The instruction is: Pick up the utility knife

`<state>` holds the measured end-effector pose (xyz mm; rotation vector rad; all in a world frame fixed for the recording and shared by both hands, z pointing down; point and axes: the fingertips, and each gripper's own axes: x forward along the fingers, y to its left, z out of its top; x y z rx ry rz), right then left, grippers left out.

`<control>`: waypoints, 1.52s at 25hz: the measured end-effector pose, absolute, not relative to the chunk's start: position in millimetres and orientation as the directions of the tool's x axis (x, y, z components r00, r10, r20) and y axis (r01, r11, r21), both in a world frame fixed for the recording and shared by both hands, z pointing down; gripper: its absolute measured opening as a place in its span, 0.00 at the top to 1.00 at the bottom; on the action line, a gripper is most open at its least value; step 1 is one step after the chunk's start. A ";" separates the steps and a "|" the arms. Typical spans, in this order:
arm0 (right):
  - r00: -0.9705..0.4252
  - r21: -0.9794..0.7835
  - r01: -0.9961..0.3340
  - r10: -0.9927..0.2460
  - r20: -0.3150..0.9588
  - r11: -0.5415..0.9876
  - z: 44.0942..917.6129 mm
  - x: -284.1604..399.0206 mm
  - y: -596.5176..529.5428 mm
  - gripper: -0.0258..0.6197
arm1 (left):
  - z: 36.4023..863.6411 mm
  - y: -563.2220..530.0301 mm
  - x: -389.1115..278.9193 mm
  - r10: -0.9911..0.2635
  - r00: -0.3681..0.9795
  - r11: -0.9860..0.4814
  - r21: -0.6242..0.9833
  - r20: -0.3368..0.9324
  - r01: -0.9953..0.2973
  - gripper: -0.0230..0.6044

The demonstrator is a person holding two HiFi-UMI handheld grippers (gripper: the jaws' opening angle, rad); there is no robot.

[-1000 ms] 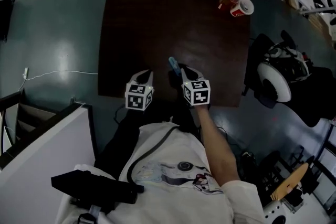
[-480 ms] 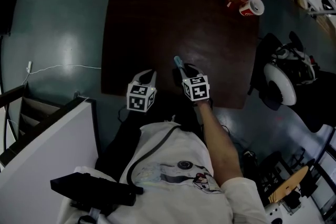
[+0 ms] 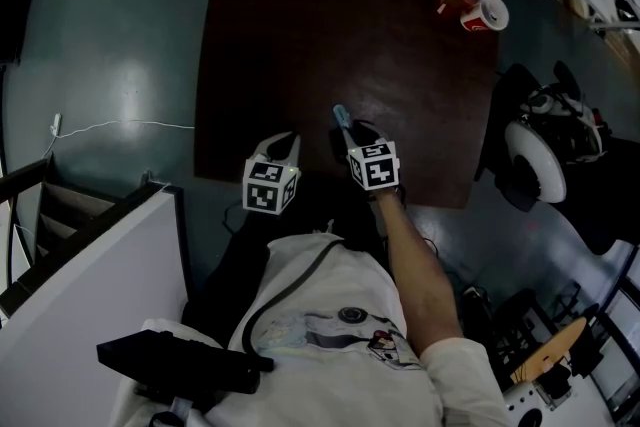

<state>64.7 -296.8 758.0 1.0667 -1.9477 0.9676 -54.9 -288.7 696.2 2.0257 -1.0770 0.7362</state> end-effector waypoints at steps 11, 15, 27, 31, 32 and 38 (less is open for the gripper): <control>-0.422 -0.284 -0.879 -0.347 0.838 0.383 752.5 54.3 -301.6 0.76 | 698.5 -290.2 -58.0 -0.451 0.485 -0.384 0.328 0.749 -0.863 0.96; -0.394 -0.278 -0.894 -0.322 0.861 0.352 759.5 51.5 -298.4 0.72 | 699.9 -289.4 -58.9 -0.449 0.485 -0.380 0.331 0.750 -0.864 0.96; -0.232 -0.101 -0.927 -0.341 0.911 0.362 766.6 51.8 -290.5 0.76 | 698.6 -288.3 -61.0 -0.453 0.485 -0.380 0.330 0.748 -0.864 0.96; -0.254 -0.104 -0.928 -0.406 0.878 0.357 751.3 55.0 -296.1 0.76 | 694.9 -290.2 -61.6 -0.466 0.490 -0.386 0.329 0.737 -0.862 0.96; -0.259 -0.103 -0.930 -0.430 0.865 0.354 744.8 57.2 -299.2 0.76 | 693.0 -291.3 -60.9 -0.470 0.493 -0.389 0.329 0.732 -0.860 0.96; -0.276 -0.098 -0.940 -0.563 0.779 0.326 699.1 74.4 -313.2 0.76 | 671.4 -306.1 -55.3 -0.527 0.510 -0.412 0.320 0.680 -0.853 0.96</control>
